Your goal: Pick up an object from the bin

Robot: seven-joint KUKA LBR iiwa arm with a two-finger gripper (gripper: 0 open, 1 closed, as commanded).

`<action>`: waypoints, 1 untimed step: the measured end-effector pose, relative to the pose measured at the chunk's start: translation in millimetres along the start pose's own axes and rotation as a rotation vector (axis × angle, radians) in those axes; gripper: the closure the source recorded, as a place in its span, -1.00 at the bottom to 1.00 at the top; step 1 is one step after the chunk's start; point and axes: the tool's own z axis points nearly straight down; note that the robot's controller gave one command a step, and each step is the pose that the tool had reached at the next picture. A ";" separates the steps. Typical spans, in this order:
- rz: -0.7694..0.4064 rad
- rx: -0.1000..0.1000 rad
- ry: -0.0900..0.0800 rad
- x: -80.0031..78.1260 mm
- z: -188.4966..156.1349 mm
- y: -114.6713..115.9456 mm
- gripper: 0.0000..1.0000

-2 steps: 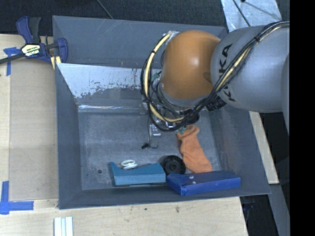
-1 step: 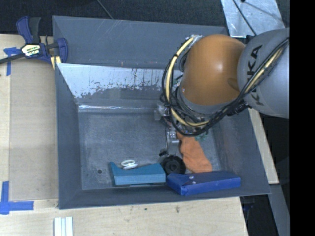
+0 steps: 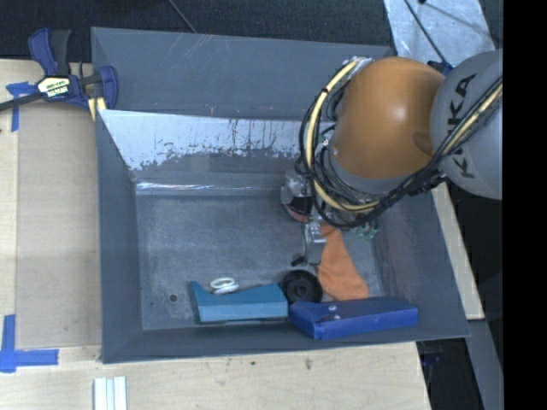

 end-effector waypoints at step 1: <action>-0.127 -0.003 0.004 17.6 53.0 -37.2 -1.00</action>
Offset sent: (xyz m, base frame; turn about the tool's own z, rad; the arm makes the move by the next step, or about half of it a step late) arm -0.0088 -0.0880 -0.0893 -0.2808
